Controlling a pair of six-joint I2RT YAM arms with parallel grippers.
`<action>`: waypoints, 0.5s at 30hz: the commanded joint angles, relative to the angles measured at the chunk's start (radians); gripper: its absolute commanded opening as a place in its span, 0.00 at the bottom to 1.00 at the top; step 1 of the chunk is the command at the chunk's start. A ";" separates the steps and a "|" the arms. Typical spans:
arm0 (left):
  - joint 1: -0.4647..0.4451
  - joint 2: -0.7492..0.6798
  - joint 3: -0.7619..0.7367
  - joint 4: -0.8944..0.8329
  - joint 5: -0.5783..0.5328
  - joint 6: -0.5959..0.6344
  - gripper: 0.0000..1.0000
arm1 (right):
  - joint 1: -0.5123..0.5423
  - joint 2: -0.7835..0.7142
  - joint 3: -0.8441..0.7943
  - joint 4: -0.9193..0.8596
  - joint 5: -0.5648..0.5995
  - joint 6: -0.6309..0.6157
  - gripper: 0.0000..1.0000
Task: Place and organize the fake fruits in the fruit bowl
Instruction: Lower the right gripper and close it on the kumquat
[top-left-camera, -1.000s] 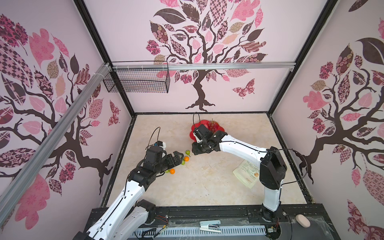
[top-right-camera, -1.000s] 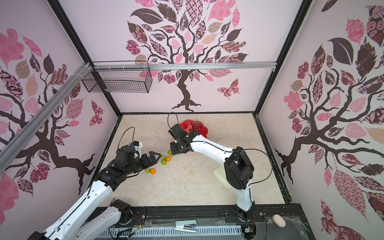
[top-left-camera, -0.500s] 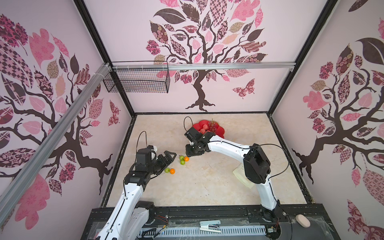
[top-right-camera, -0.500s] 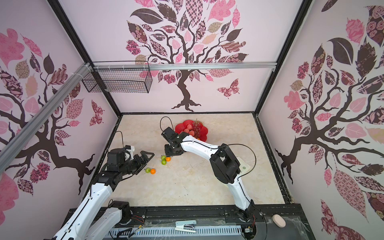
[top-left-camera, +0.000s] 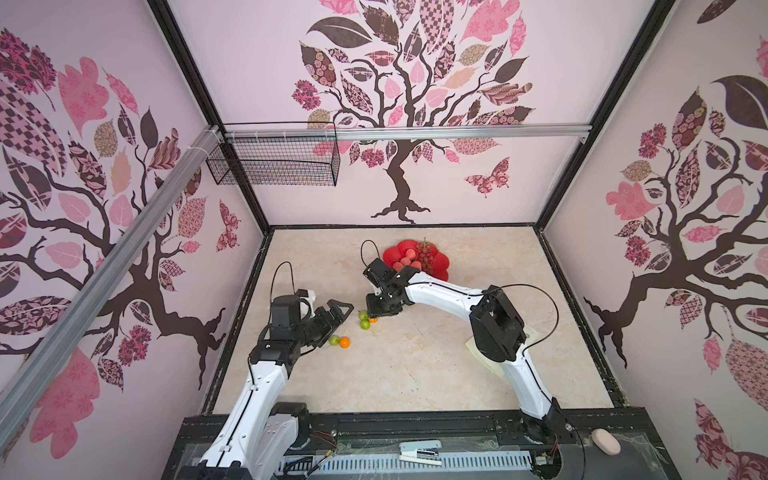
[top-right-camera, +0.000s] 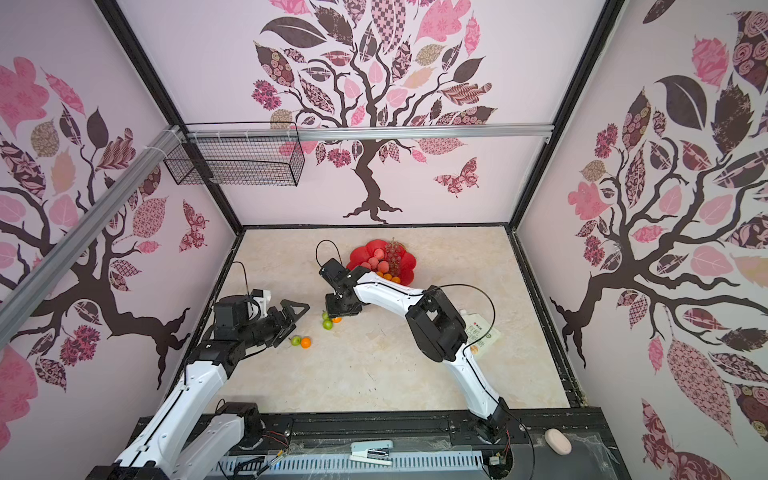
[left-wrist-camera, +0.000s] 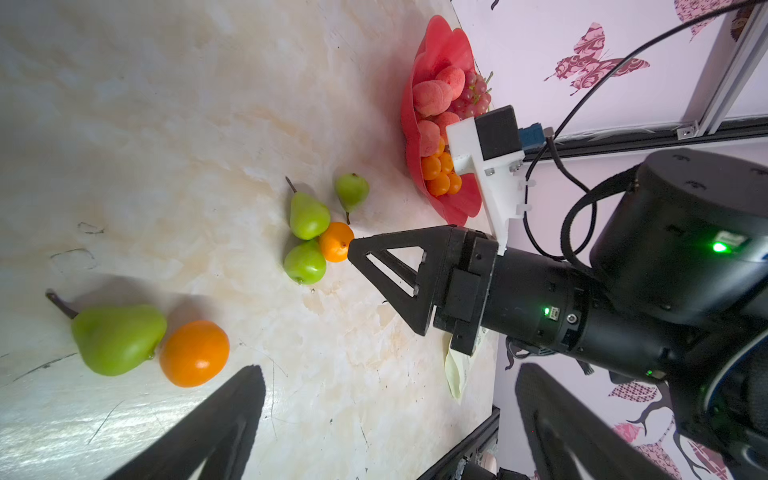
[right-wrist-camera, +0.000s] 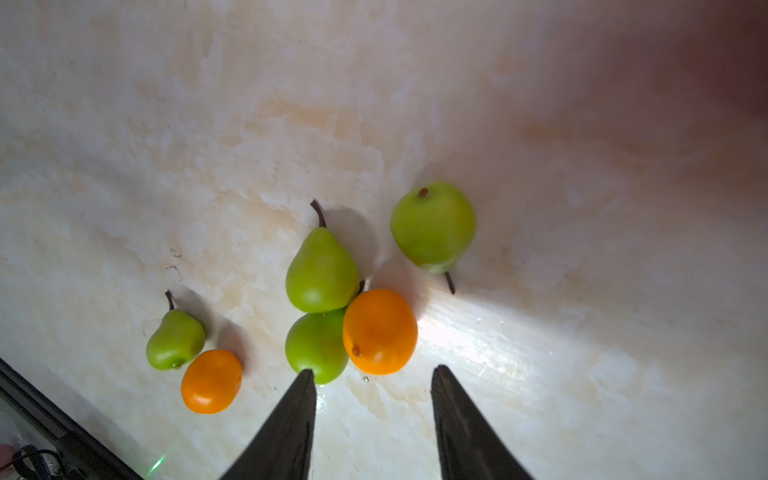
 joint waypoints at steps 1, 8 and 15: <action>0.007 0.006 -0.009 0.017 0.018 0.023 0.98 | 0.006 0.059 0.055 -0.047 -0.008 -0.001 0.48; 0.006 0.005 -0.007 0.011 0.013 0.038 0.98 | 0.005 0.095 0.090 -0.072 0.001 -0.007 0.48; 0.007 0.007 -0.017 0.012 0.013 0.038 0.98 | 0.005 0.126 0.120 -0.096 0.008 -0.010 0.47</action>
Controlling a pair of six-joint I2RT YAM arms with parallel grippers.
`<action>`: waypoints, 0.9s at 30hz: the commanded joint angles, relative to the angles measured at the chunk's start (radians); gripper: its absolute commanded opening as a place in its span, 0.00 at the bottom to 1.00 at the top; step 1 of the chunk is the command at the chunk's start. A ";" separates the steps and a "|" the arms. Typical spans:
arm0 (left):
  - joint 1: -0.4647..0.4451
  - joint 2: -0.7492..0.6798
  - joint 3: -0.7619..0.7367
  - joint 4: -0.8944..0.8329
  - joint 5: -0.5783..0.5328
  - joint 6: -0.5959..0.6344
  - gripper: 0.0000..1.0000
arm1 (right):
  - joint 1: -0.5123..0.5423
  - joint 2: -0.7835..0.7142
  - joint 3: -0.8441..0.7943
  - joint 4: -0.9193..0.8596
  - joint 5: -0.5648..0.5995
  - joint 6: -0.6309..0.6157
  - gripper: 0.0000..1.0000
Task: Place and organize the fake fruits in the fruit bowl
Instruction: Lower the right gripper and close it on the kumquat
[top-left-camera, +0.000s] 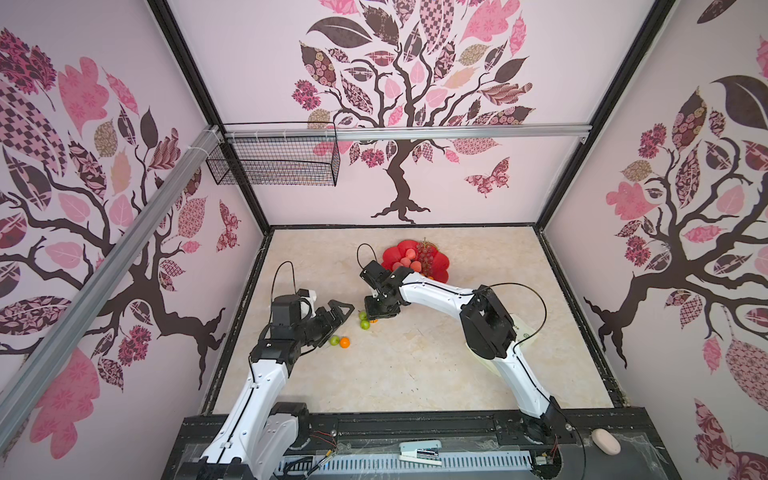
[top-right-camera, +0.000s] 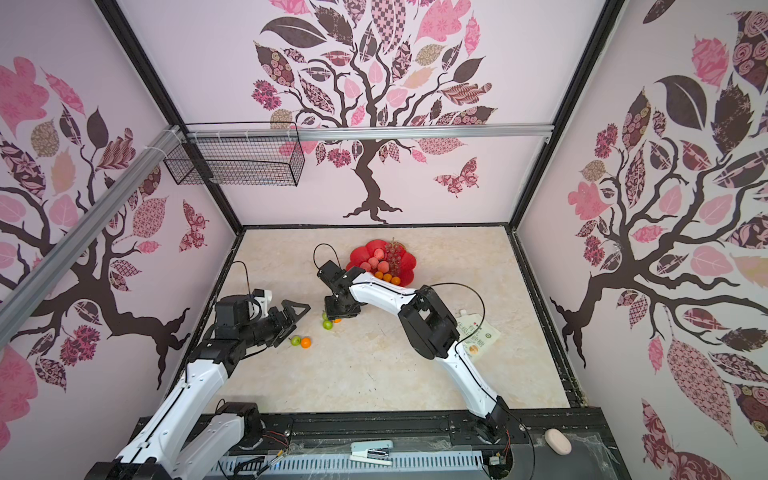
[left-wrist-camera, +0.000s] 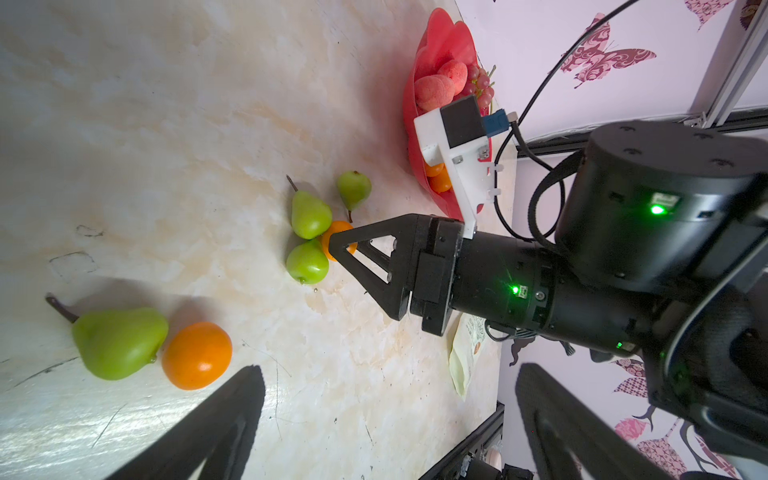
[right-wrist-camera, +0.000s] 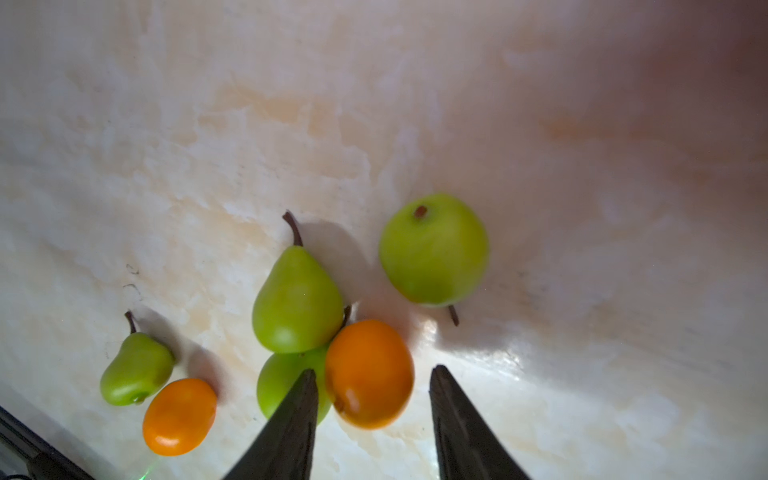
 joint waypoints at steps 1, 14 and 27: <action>0.005 -0.003 -0.017 0.014 0.009 0.017 0.98 | 0.005 0.043 0.044 -0.048 0.011 -0.009 0.47; 0.006 0.003 -0.022 0.013 0.013 0.017 0.98 | 0.005 0.061 0.048 -0.055 0.016 -0.013 0.40; 0.006 0.009 -0.029 0.002 -0.029 0.012 0.98 | 0.005 0.045 0.051 -0.065 0.011 -0.022 0.35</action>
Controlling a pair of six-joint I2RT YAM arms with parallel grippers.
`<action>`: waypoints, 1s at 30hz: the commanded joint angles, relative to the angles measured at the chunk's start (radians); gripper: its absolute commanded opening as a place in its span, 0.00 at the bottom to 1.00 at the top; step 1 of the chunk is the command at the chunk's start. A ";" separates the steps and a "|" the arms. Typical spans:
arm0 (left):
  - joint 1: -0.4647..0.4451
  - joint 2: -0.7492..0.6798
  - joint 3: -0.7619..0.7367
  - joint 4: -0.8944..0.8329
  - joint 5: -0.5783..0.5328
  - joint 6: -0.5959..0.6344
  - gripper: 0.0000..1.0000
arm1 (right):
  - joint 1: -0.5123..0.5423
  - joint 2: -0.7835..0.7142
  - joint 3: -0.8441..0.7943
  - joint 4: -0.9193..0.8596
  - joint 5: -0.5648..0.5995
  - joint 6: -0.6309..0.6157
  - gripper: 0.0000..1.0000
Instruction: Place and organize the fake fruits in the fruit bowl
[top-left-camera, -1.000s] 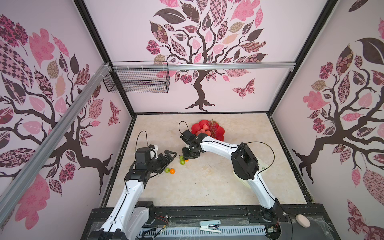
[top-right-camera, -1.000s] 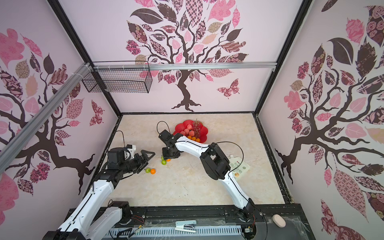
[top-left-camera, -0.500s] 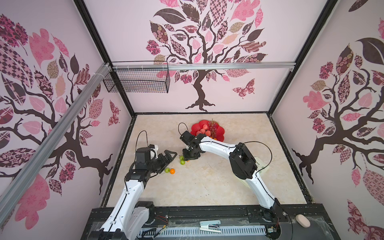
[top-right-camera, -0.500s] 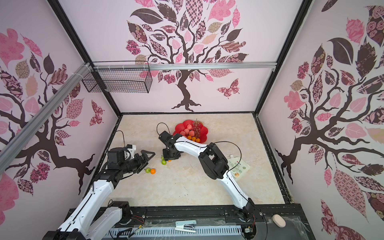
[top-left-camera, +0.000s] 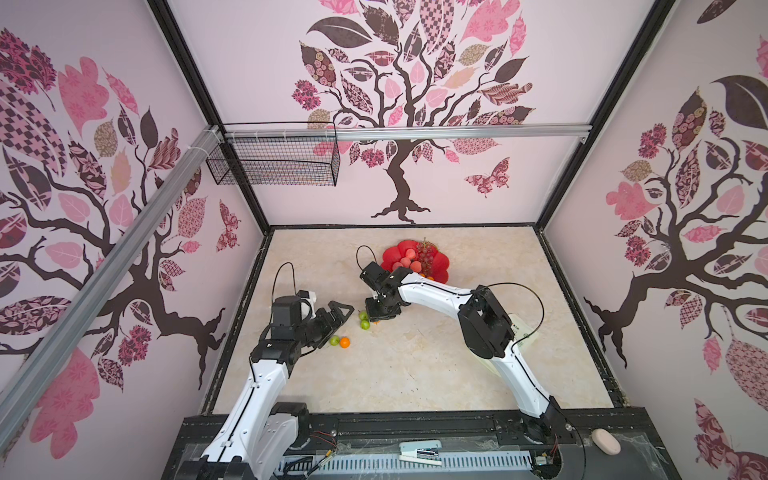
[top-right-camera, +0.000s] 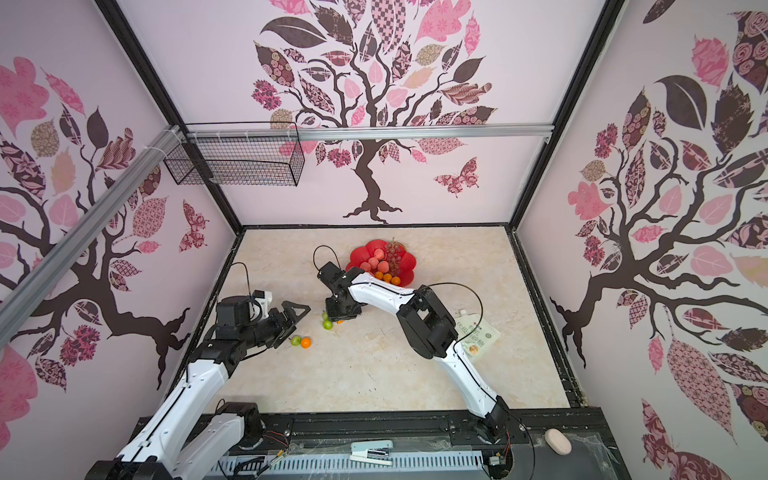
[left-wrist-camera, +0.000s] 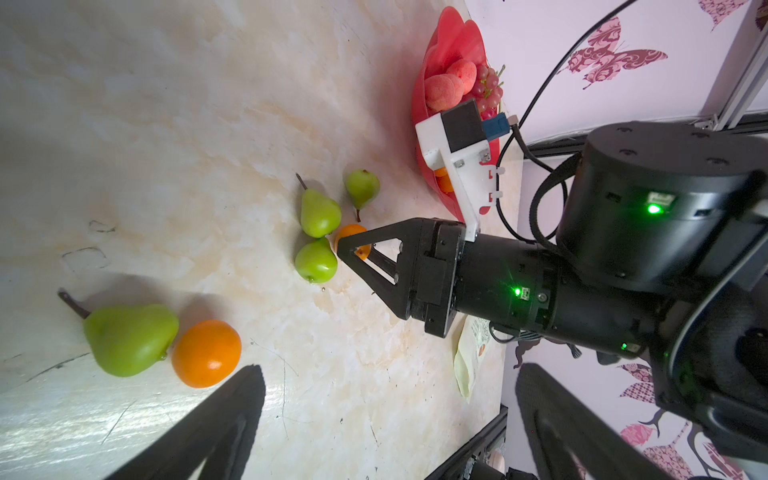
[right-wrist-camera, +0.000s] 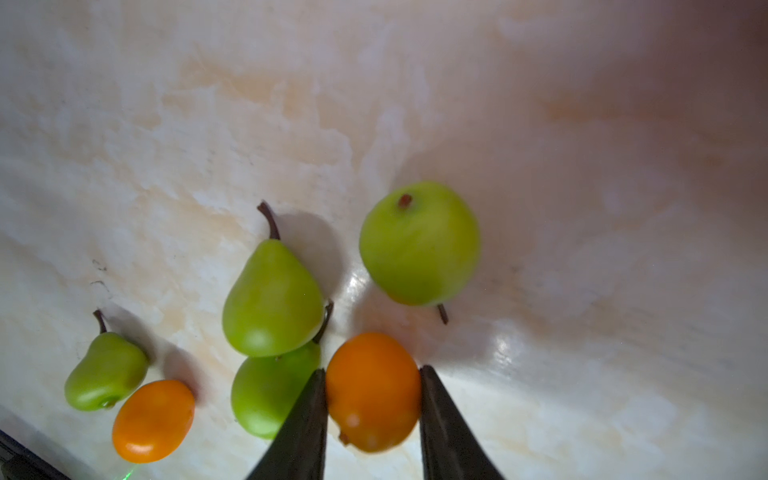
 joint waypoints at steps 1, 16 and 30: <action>0.005 0.002 -0.017 0.000 -0.021 0.015 0.98 | 0.005 0.028 0.041 -0.033 0.006 -0.008 0.34; -0.104 -0.077 -0.006 0.056 -0.175 0.043 0.98 | -0.005 -0.139 0.001 -0.046 0.030 -0.023 0.33; -0.185 0.063 0.059 0.173 -0.210 0.058 0.97 | -0.131 -0.330 -0.169 -0.013 0.005 -0.030 0.33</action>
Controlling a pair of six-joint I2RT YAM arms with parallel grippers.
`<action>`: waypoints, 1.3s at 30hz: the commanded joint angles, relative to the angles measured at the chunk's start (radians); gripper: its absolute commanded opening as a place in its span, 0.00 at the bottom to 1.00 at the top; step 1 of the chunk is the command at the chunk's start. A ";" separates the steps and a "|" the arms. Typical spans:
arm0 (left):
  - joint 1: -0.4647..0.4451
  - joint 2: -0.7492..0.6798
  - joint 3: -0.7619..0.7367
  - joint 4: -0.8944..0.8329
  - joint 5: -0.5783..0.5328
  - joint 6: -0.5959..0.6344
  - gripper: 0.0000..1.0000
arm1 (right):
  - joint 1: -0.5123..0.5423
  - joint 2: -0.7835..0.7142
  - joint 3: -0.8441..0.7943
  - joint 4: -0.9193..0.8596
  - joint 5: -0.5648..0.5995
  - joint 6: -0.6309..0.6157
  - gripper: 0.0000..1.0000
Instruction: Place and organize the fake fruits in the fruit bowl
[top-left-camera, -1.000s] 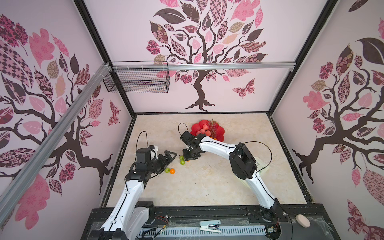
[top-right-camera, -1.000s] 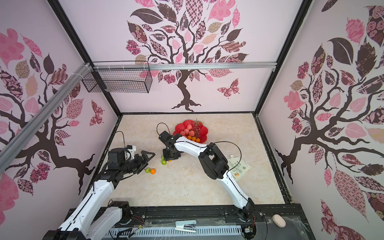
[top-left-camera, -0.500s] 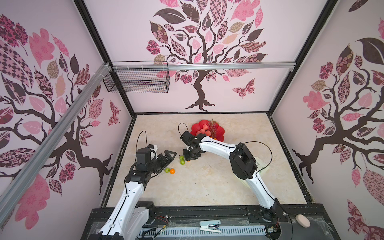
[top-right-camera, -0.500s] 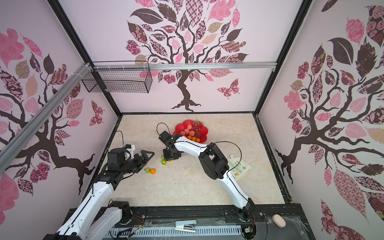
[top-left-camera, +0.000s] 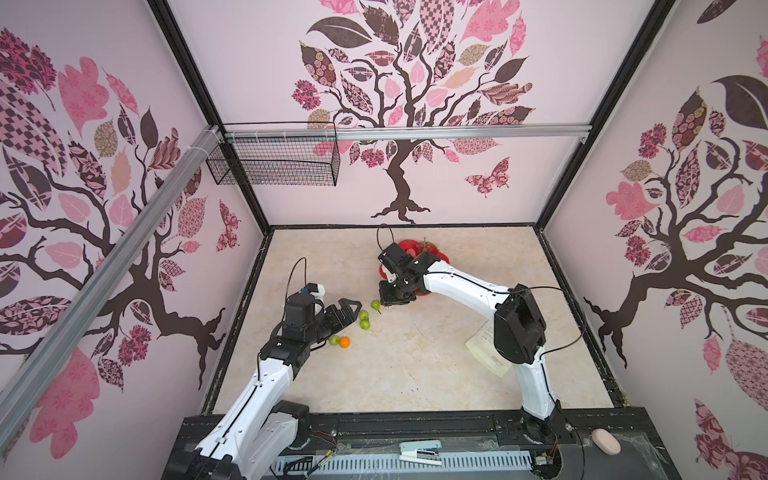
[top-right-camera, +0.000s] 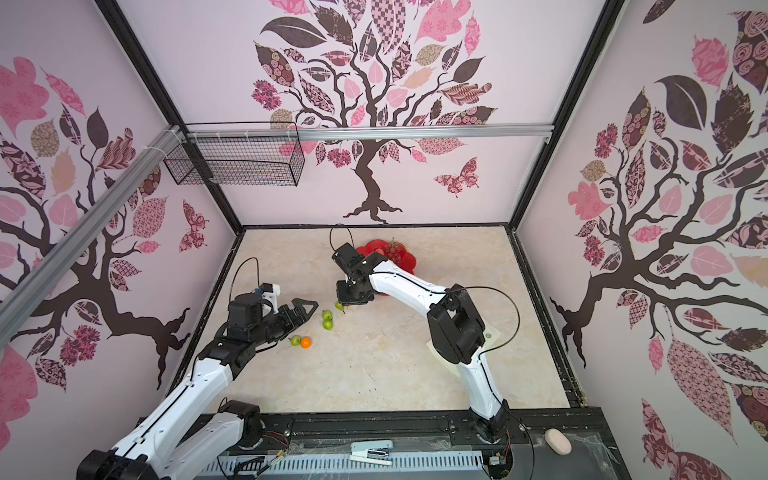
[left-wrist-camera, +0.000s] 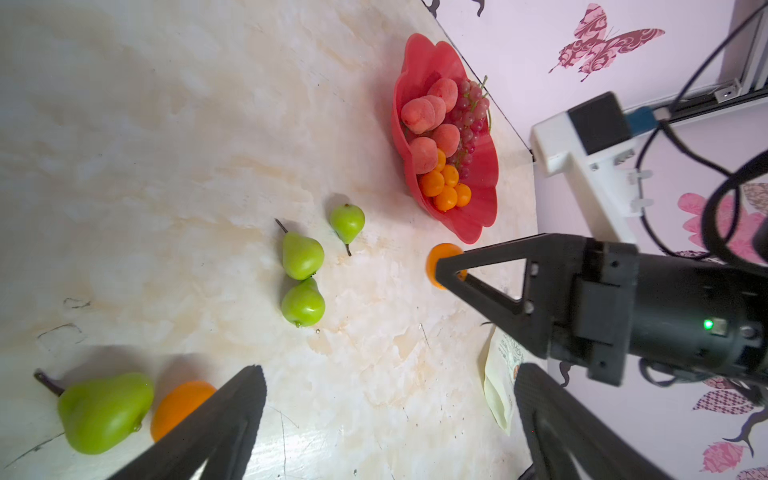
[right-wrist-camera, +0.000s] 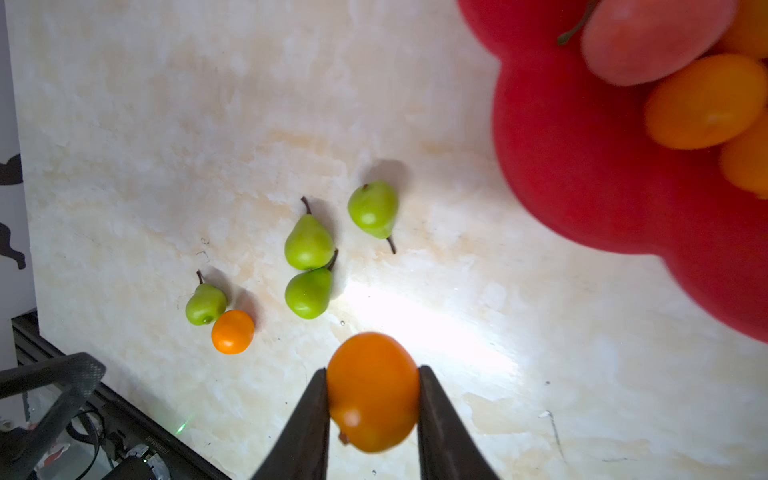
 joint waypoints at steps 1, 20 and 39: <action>-0.017 0.040 0.063 0.047 -0.009 0.033 0.97 | -0.050 -0.077 -0.036 -0.011 0.005 -0.017 0.33; -0.273 0.332 0.270 0.090 -0.142 0.139 0.97 | -0.213 -0.074 -0.070 -0.038 0.146 -0.132 0.33; -0.357 0.563 0.451 0.101 -0.130 0.132 0.97 | -0.269 0.057 0.024 -0.070 0.167 -0.188 0.33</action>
